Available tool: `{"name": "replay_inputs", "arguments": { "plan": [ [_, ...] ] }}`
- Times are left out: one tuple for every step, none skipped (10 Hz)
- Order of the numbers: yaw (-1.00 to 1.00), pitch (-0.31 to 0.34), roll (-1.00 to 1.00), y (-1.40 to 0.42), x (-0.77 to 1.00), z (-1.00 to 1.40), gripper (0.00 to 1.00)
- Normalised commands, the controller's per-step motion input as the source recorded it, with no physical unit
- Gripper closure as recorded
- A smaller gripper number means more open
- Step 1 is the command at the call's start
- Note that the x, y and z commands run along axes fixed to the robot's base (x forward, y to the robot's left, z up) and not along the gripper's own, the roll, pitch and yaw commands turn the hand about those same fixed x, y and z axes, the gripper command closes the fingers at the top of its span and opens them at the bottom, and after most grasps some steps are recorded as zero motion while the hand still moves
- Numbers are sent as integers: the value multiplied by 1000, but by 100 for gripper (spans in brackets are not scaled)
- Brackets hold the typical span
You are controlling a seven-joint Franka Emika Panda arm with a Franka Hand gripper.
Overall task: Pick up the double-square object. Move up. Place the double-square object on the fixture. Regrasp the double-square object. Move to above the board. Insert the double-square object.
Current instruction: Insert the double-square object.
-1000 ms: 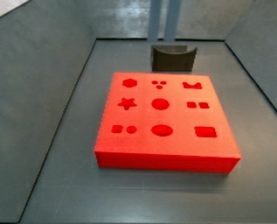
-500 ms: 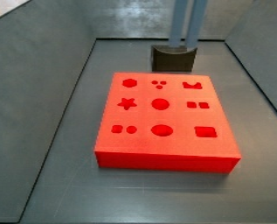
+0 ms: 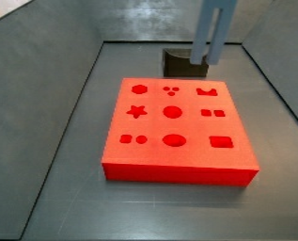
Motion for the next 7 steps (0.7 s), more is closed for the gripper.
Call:
{"name": "replay_inputs", "arguments": {
  "plan": [
    [0,10,50,-80,1000,-163,100],
    [0,0,0,-146,1000,-220,100],
    [0,0,0,-123,1000,-260,100],
    [0,0,0,0,1000,-357,100],
    [0,26,3,26,1000,-420,100],
    [40,69,91,74,1000,-340,100],
    [71,66,191,0,1000,-300,100]
  ]
}}
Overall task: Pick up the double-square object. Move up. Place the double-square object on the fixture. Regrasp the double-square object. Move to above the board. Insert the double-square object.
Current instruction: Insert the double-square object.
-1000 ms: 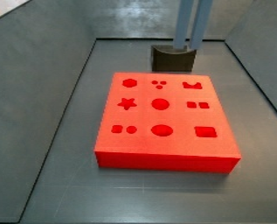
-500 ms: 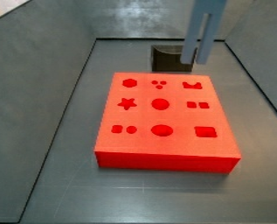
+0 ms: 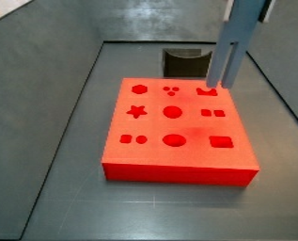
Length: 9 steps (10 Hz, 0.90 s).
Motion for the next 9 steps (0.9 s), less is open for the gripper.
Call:
{"name": "replay_inputs", "arguments": {
  "plan": [
    [86,67,227,0,897,-306,100],
    [29,19,163,0,466,-266,100],
    [0,0,124,0,514,-306,100],
    [0,0,94,0,551,-369,100],
    [0,-59,91,0,260,-394,100],
    [0,-90,51,0,100,-386,100],
    [-9,-71,0,0,0,-303,100],
    [-34,0,0,0,-9,-89,100],
    [0,0,0,0,-140,0,100]
  ]
}}
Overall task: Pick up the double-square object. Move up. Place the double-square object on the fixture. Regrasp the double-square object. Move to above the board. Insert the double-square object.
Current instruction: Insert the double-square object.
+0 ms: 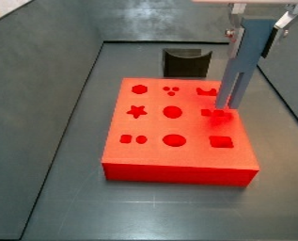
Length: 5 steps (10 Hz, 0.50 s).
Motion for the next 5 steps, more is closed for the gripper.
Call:
{"name": "replay_inputs", "arguments": {
  "plan": [
    [0,-64,0,-23,-217,0,100],
    [0,-99,0,0,-289,-34,100],
    [0,-147,0,0,-469,-63,100],
    [0,-149,-6,0,-260,-131,100],
    [0,-91,0,-29,17,-209,100]
  ]
}}
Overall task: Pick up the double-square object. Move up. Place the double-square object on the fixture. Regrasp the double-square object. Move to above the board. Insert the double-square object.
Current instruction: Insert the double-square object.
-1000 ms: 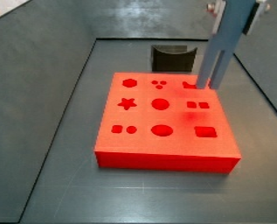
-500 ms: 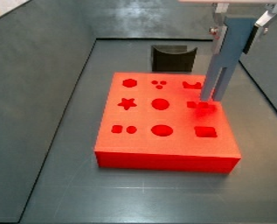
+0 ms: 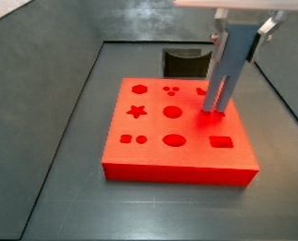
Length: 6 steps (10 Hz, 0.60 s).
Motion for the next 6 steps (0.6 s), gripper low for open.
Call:
{"name": "replay_inputs", "arguments": {
  "plan": [
    [11,-70,-21,-49,286,-240,100],
    [17,-67,-39,0,357,-257,100],
    [0,-59,0,0,177,-283,100],
    [0,-24,39,0,0,-311,100],
    [0,-49,33,0,-260,-226,100],
    [0,-40,40,-6,-360,-134,100]
  ]
}}
